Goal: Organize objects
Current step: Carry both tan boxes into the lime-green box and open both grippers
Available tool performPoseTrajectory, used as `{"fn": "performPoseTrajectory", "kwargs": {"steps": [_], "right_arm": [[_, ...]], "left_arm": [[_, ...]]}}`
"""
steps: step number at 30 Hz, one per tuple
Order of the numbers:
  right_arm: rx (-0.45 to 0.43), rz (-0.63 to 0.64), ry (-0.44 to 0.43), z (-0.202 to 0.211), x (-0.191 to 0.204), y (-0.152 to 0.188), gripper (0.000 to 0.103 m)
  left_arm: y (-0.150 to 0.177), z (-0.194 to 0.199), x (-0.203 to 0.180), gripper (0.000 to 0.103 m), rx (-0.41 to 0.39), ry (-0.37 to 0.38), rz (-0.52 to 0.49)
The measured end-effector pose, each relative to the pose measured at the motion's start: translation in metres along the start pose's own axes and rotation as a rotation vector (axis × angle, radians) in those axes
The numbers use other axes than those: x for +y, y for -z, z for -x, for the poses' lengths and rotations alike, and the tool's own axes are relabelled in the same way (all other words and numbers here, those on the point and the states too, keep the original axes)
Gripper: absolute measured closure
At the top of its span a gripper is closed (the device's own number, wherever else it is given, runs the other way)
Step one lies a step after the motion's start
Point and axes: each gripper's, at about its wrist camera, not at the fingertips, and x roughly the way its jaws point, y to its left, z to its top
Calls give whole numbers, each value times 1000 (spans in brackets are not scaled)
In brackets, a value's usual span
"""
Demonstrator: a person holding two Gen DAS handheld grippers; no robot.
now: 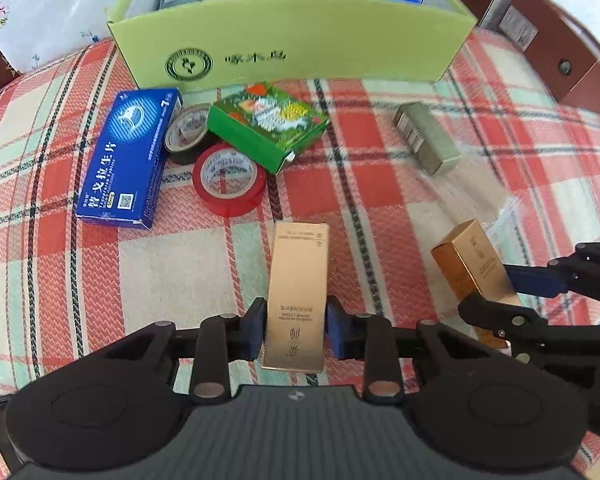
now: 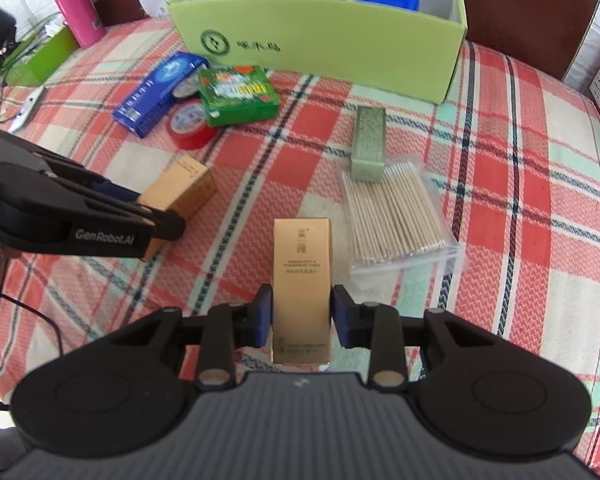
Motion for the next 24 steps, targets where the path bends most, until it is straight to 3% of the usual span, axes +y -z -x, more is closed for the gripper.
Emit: {"fn": "performPoseTrajectory", "kwargs": {"steps": [12,24], "right_arm": [[-146,-53,-55,54,-11,-36,72],[-317,-30,-80,78,-14,-123,72]], "left_arm": [[-28,73,15,72,-204,35,86],[-97,119,35,72,-361,36,147]]}}
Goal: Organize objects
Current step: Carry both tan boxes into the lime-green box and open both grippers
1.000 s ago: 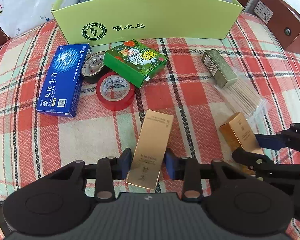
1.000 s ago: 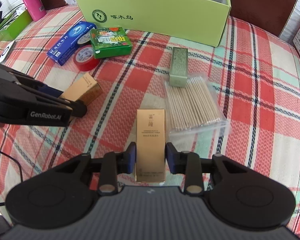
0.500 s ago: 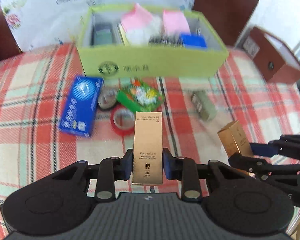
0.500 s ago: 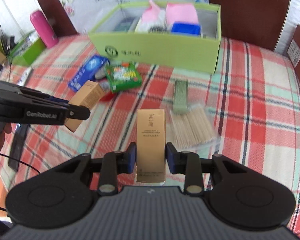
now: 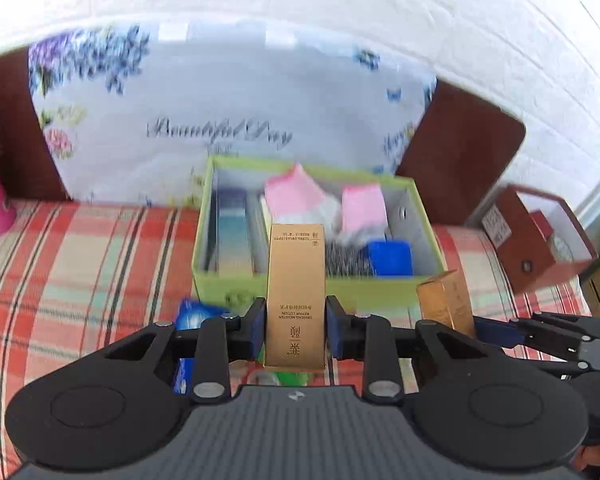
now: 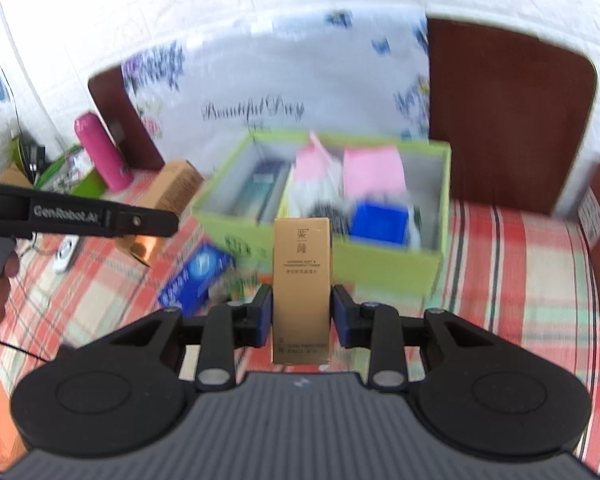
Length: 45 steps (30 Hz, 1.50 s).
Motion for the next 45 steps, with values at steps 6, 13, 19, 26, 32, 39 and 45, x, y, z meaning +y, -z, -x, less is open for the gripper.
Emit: {"fn": "performPoseTrajectory", "kwargs": {"steps": [6,13,19,26,32,39,45], "right_arm": [[-53,18,3,-22,-1,-44,72],[-69,17,-3,-68,0,-78,72],[4,119,48,-126,6,-69,32],[6,25,63,-117,-15,-23,23],[-13,-85,68,-91,-27,-6,14],[-77,-64,60,-53,-17,-8,6],[-102,-60,61,-23,-11,5,1]], "left_arm": [[-33,-15,3,71,-30,-4,1],[-64,-47,14,72,-34,-28,23],[-63,-88,20,21,-14,-119,3],[-23,-95,37,21,38,-138,62],[5,-78,42,21,65,-161,144],[11,-43,38,21,26,-170,141],[22,-22,31,21,33,-184,135]]}}
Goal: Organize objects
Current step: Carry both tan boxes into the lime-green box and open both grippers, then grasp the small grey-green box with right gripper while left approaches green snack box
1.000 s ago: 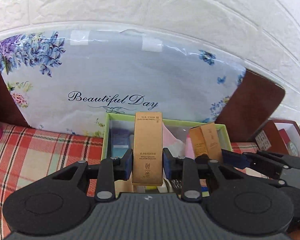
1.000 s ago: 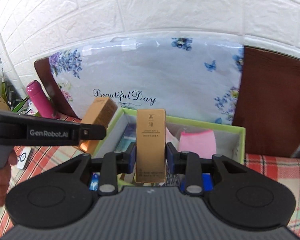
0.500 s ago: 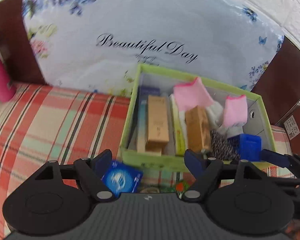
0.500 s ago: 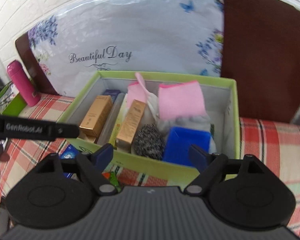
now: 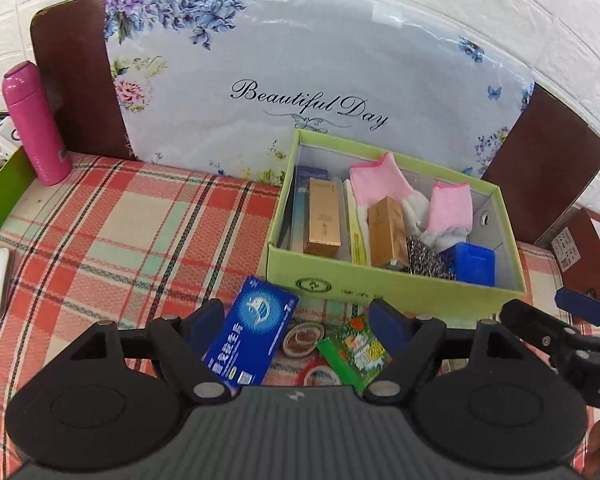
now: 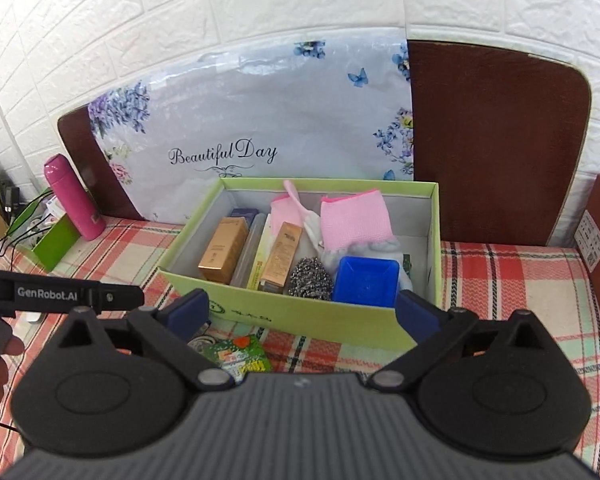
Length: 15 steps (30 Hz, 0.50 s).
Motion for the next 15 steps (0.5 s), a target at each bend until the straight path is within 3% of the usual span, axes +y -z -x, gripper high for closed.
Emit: {"fn": "performPoseTrajectory", "kwargs": {"steps": [7,15], "right_arm": [[9,-8,15,24,-3,22,0],[38,9,38,38,-2,46,0]], "left_arm": [[18,21,-6,21,-1,-35,-48],[30,40,-6,21,-24,-12,-54]]}}
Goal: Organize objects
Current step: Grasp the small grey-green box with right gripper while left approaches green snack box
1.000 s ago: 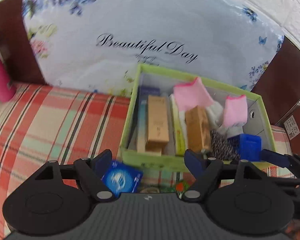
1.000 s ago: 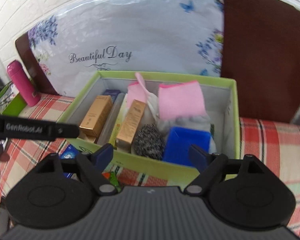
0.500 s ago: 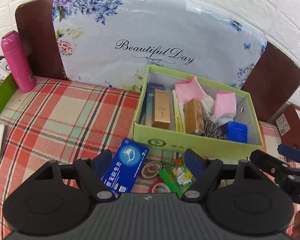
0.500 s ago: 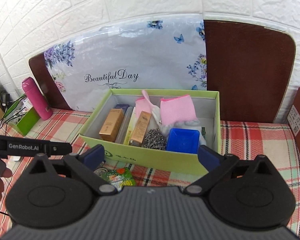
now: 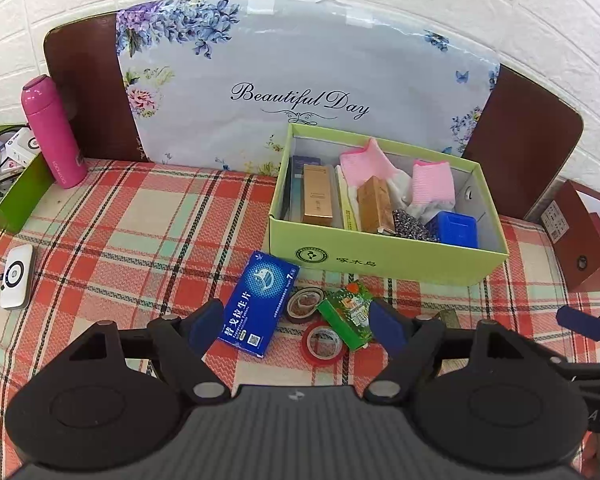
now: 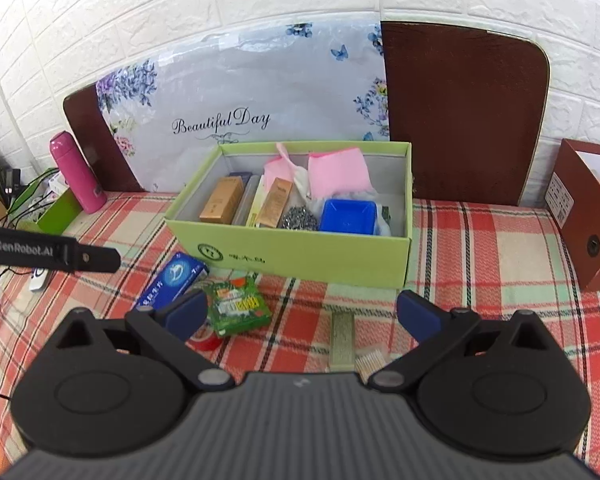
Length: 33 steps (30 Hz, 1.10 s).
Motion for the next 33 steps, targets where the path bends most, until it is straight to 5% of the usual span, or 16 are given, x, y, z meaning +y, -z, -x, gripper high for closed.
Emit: {"fn": "performPoseTrajectory", "kwargs": {"steps": [20,33], "right_arm": [[152,61,42,-18,-8,65,4],[192,50,34,-36,-16,61,6]], "left_arm": [[53,-28,4,21,109,63,-21],[27,-79,-29,21,102,218,-194]]}}
